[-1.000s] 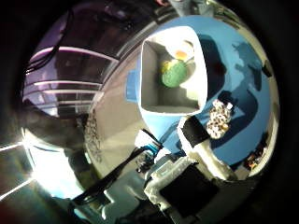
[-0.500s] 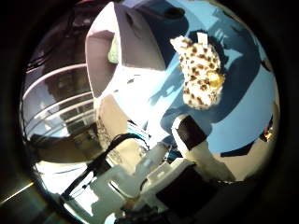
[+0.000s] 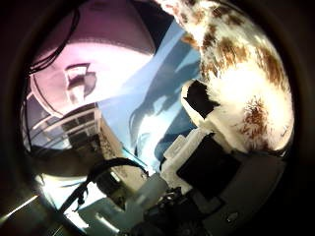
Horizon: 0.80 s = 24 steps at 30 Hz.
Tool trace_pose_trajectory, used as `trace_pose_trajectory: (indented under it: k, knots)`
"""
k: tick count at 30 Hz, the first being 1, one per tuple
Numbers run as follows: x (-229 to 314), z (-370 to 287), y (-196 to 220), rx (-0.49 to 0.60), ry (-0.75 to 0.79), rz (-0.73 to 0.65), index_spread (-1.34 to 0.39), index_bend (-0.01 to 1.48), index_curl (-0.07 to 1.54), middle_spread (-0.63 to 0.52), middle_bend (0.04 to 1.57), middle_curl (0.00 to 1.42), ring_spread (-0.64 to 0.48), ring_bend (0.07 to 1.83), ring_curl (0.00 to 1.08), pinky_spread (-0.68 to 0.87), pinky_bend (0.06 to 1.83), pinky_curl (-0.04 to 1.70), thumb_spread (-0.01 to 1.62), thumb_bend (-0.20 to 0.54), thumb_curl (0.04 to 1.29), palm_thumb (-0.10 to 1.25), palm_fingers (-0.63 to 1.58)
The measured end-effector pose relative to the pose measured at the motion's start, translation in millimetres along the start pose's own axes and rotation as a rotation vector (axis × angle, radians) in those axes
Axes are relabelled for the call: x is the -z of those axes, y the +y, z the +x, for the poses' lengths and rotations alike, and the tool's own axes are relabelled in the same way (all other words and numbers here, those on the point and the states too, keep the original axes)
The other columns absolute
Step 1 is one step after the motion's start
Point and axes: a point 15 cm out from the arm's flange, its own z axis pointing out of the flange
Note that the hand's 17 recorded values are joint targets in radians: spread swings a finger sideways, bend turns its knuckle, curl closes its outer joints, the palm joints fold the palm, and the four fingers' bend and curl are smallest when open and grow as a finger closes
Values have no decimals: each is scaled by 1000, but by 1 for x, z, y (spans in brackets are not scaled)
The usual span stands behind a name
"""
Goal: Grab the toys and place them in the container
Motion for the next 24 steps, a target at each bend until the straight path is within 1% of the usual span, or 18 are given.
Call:
trace_pose_trajectory:
  k: [1,2,3,4,6,8,9,10,11,16,21,24]
  knots:
    - [9,1,-1,-3,10,21,-40,115,173,23,564,497,213,1038,438,459,933,354,1181,33,403,684,734]
    - [20,3,-2,-6,23,49,-74,139,143,-3,690,535,180,1146,438,458,927,347,1165,54,424,754,858]
    - [30,5,-4,-9,36,77,-111,170,139,-29,777,586,140,1232,485,450,994,378,1146,63,440,804,954]
    - [42,8,-6,-15,50,111,-131,201,141,-39,821,612,123,1257,505,441,1054,403,1140,71,448,835,1044]
    - [74,18,-9,-35,89,203,-207,280,148,-74,926,692,65,1309,572,404,1189,474,1113,78,485,907,1125]
    - [101,29,0,-65,114,258,-263,362,160,-96,990,742,32,1323,608,368,1277,529,1106,78,511,938,1133]
    - [109,31,5,-72,117,263,-281,381,161,-102,1013,757,22,1331,618,357,1300,545,1105,74,518,940,1126]
    - [116,31,9,-74,118,264,-335,452,170,-116,1058,795,-2,1343,639,330,1349,585,1101,63,540,949,1095]
    - [128,32,12,-75,124,272,-352,472,173,-121,1071,806,-10,1348,646,320,1362,597,1098,59,548,952,1083]
    - [228,33,18,-77,171,369,-480,616,194,-150,1141,881,-53,1384,691,261,1437,679,1098,27,594,961,1003]
    - [310,-6,21,-29,146,461,-575,720,215,-167,1187,933,-81,1425,725,219,1476,734,1102,7,630,977,941]
    - [347,-49,17,39,124,509,-621,773,228,-174,1209,957,-92,1447,742,198,1494,761,1104,-5,647,983,908]
